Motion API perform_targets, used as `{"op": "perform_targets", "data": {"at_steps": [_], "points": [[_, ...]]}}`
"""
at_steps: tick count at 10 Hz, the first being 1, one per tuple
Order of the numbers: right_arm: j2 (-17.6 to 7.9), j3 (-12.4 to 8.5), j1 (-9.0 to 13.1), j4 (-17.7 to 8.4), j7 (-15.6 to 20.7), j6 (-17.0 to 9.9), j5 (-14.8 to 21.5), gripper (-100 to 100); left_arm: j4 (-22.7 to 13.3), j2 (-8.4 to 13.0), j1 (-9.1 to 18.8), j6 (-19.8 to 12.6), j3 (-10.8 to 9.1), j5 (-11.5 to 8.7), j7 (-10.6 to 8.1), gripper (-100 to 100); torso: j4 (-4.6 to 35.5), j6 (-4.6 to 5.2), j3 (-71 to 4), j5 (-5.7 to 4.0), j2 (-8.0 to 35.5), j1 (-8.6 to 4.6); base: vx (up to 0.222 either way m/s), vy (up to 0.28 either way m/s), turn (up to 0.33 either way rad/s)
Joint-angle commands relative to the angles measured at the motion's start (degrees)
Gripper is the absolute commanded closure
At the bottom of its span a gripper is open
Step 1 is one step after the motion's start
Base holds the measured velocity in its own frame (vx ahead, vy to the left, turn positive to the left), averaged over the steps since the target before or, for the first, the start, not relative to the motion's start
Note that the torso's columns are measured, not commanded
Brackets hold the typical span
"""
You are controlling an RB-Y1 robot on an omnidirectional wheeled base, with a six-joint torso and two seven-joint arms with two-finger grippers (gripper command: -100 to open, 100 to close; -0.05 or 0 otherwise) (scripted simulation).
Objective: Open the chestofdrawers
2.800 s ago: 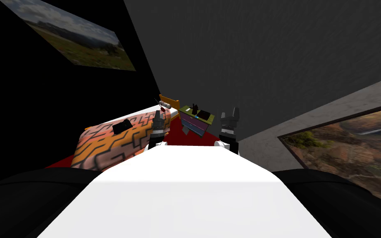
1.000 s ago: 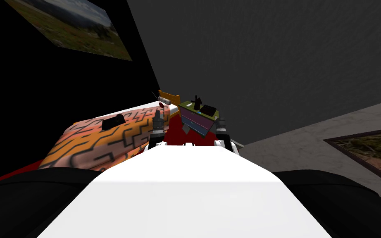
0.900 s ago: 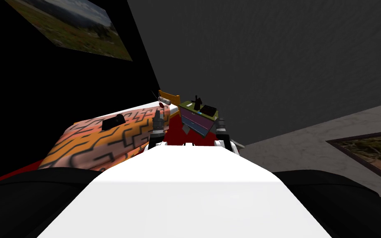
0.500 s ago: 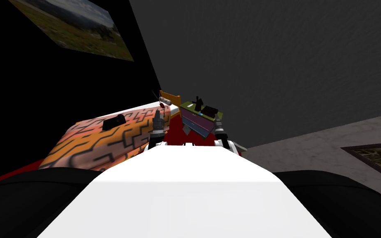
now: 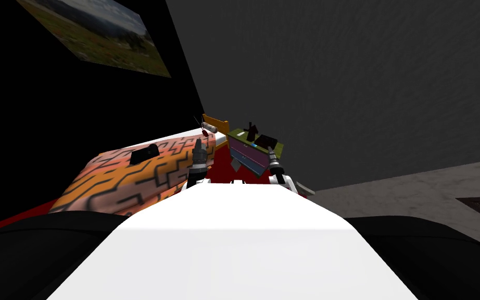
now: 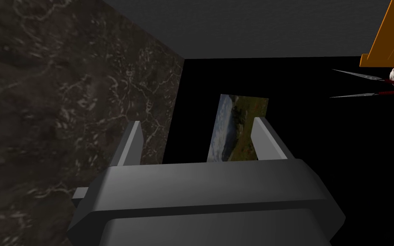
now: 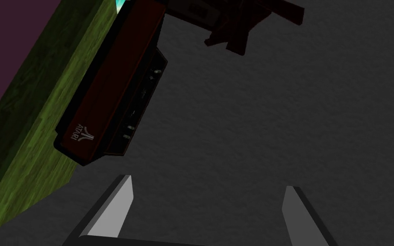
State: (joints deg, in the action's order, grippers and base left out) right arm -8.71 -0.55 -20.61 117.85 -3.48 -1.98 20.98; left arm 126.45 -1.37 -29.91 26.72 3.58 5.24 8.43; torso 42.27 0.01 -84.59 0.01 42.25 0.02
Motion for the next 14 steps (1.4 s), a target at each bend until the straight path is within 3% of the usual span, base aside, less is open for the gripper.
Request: {"op": "perform_targets", "data": {"at_steps": [1, 2, 3, 4, 5, 7, 10, 11, 12, 13, 14], "points": [[-0.2, 0.2, 0.8, -2.6, -0.6, -4.1, 4.4, -100, 0.0, 0.0, 0.0, 0.0, 0.00, 0.0, 0.00, 0, 0.0, -0.01, 0.0, 0.00, -0.1, -0.01, 0.081, -0.004, 0.040], [-0.2, 0.2, 0.8, -2.6, -0.6, -4.1, 5.2, -100, 0.0, 0.0, 0.0, 0.0, 0.00, 0.0, 0.00, 0, 0.0, 0.00, 0.0, 0.00, 0.0, -0.02, 0.043, 0.004, 0.003], [-0.6, 0.1, 1.9, -5.4, -1.3, -6.5, 7.4, -100, 0.0, 0.0, 0.0, 0.0, 0.00, 0.0, 0.00, 0, 0.0, 0.00, 0.1, 0.00, 0.1, 0.00, 0.070, 0.014, 0.079], [-0.6, 0.1, 1.9, -5.4, -1.3, -7.5, 8.8, -100, 0.0, 0.0, 0.0, 0.0, 0.00, 0.0, 0.00, 0, 0.0, -0.02, 0.0, 0.00, 0.0, 0.00, 0.071, 0.012, 0.048], [-1.0, 0.0, 3.0, -7.8, -2.0, -9.2, 10.5, -100, 0.0, 0.0, 0.0, 0.0, 0.00, 0.0, 0.00, 0, 0.0, 0.00, 0.0, 0.00, 0.0, 0.00, 0.100, 0.018, 0.103], [-1.0, 0.0, 3.0, -8.2, -2.0, -11.0, 13.4, -100, 0.0, 0.0, 0.0, 0.0, 0.00, 0.0, 0.00, 0, 0.0, 0.01, 0.0, -0.01, 0.0, -0.06, 0.066, 0.002, 0.012], [-1.6, -0.1, 5.0, -13.4, -3.2, -16.4, 19.1, -100, 0.0, 0.0, 0.0, 0.0, 0.00, 0.0, 0.00, 0, 0.0, 0.01, 0.0, 0.00, 0.0, 0.00, 0.084, 0.013, 0.075], [-1.6, -0.1, 5.0, -14.2, -3.2, -18.1, 20.8, -100, 0.0, 0.0, 0.0, 0.0, 0.00, 0.0, 0.00, 0, 0.0, -0.02, 0.0, 0.01, -0.1, 0.03, 0.087, 0.017, 0.050], [-1.6, -0.1, 5.0, -14.2, -3.2, -18.1, 21.9, -100, 0.0, 0.0, 0.0, 0.0, 0.00, 0.0, 0.00, 0, 0.0, 0.00, 0.0, 0.00, 0.0, -0.01, 0.037, 0.007, -0.001], [-1.8, -0.2, 6.1, -16.8, -3.8, -20.9, 23.6, -100, 0.0, 0.0, 0.0, 0.0, 0.00, 0.0, 0.00, 0, 0.0, 0.01, 0.1, -0.01, 0.2, -0.06, 0.065, 0.017, 0.089], [-1.8, -0.2, 6.1, -17.4, -3.8, -21.6, 25.3, -100, 0.0, 0.0, 0.0, 0.0, 0.00, 0.0, 0.00, 0, 0.0, -0.02, 0.1, -0.01, 0.1, -0.01, 0.071, 0.018, 0.059]]}}
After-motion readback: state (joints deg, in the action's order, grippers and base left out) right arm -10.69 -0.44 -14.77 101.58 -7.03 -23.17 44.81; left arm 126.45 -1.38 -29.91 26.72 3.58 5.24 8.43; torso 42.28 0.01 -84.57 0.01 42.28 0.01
